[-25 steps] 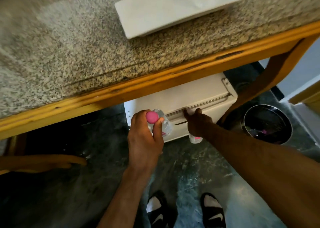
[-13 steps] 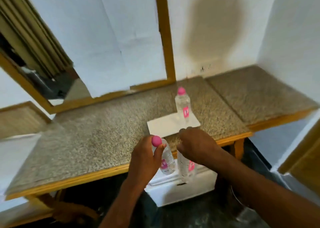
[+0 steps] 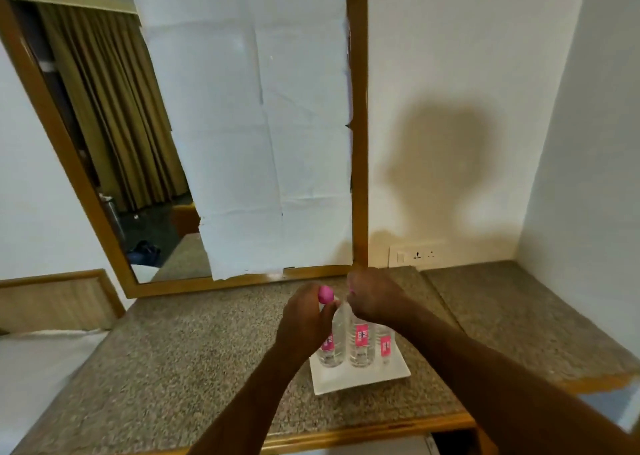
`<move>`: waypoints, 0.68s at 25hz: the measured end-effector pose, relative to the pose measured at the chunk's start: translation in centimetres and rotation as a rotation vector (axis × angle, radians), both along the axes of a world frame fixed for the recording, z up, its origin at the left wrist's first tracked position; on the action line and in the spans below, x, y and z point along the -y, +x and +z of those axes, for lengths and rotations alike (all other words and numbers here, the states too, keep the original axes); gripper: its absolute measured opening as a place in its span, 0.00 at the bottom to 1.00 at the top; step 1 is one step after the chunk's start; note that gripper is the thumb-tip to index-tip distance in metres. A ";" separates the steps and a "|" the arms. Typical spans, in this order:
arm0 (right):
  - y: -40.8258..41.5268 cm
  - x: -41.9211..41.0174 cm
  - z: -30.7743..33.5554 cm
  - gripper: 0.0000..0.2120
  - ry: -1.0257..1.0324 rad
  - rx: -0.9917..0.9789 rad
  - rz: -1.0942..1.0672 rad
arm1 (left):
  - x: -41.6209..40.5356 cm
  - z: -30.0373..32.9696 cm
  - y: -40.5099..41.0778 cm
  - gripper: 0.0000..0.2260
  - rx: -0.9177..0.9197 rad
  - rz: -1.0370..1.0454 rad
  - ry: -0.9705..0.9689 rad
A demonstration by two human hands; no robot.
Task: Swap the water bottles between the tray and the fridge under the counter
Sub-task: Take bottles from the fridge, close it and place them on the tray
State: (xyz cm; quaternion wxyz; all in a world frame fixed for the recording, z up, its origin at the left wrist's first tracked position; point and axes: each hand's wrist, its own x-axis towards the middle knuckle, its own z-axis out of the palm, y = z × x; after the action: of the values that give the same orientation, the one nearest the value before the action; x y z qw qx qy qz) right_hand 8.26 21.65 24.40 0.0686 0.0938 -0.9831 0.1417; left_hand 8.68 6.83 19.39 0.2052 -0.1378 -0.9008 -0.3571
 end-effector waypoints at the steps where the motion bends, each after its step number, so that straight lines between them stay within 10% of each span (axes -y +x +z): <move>1: -1.1 0.2 -0.7 0.05 0.011 0.023 0.000 | 0.0 -0.4 -1.2 0.07 0.021 -0.018 0.002; 17: -10.3 0.0 -8.7 0.09 0.068 0.294 -0.020 | -0.7 -9.6 -9.8 0.07 0.263 -0.083 0.018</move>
State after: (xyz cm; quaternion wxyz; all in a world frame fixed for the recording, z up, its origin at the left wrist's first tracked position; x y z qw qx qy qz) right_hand -2.00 21.69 15.73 -0.0778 0.0647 -0.9876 0.1197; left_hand -1.13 7.58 9.77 0.0716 -0.1253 -0.9100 -0.3886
